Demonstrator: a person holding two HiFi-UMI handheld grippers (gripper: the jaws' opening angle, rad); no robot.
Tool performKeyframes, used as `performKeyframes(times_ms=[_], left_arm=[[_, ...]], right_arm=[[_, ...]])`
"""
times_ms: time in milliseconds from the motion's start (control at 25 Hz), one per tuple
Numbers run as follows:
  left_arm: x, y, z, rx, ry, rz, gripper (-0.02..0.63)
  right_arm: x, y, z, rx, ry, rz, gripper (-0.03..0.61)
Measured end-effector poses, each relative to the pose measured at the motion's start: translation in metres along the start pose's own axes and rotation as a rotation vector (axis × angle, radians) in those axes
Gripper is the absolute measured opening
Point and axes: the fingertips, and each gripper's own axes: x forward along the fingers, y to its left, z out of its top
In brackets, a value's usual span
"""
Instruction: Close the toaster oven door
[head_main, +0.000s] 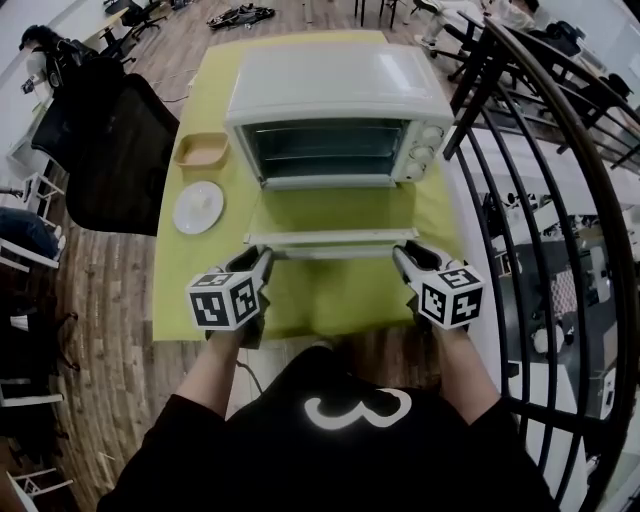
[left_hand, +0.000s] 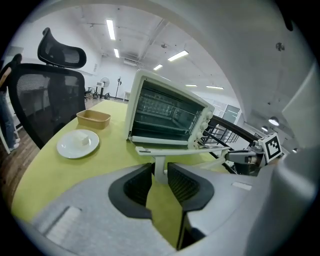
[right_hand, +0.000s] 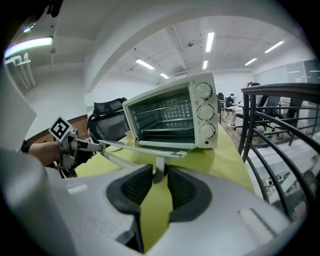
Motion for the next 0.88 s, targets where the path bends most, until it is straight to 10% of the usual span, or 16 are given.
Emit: performKeyframes(times_ms=[880], left_arm=[[-0.008,-0.007,0.069,0.048,0.019,-0.128,0.112]], right_arm=[[-0.011,0.001,0.071,0.005,-0.076,-0.097,0.098]])
